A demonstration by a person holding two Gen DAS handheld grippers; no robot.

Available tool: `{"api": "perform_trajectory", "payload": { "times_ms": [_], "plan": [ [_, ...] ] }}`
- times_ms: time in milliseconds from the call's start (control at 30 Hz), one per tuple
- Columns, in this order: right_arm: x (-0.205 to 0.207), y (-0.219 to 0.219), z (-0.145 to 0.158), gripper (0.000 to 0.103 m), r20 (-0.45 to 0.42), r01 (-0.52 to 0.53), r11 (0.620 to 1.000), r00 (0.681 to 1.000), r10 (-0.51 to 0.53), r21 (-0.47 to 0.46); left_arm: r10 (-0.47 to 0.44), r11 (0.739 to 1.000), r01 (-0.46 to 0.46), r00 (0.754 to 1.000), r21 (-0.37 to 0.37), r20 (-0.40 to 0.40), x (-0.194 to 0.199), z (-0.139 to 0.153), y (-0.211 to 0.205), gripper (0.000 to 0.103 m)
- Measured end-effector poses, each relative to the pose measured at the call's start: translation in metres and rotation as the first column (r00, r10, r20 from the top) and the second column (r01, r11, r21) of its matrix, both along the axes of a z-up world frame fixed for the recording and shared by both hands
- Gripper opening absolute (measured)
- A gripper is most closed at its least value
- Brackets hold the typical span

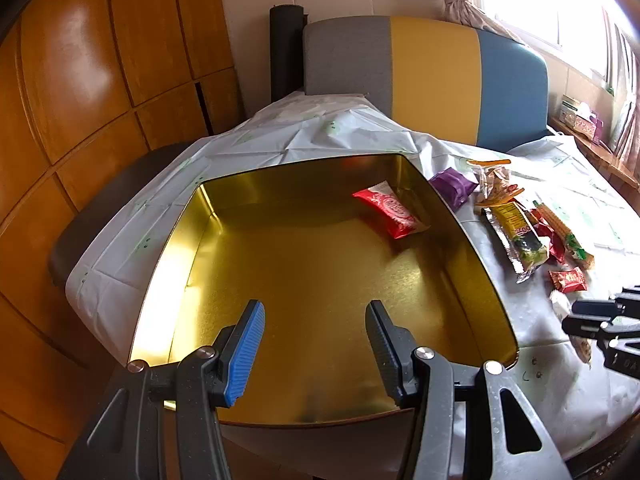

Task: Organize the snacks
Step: 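Carry the white BA ZHEN bag into the tin and release it with the right tool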

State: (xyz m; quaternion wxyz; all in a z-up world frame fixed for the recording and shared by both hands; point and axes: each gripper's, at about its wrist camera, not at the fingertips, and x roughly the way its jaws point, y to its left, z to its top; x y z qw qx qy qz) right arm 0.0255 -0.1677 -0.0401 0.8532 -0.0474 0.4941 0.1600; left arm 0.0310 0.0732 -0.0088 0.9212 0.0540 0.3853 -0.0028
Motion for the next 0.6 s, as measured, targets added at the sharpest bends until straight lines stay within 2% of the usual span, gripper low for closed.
{"api": "perform_trajectory", "payload": {
  "times_ms": [367, 600],
  "plan": [
    [0.025, 0.061, 0.044, 0.024, 0.072, -0.068, 0.990, 0.996, 0.060, 0.123, 0.036, 0.999, -0.037, 0.999, -0.031, -0.009, 0.000, -0.004, 0.019, 0.053],
    [0.058, 0.112, 0.049, 0.024, 0.057, -0.099, 0.983, 0.994, 0.092, 0.153, 0.090, 0.994, -0.091, 0.996, -0.062, -0.020, 0.003, -0.008, 0.039, 0.053]
  ]
}}
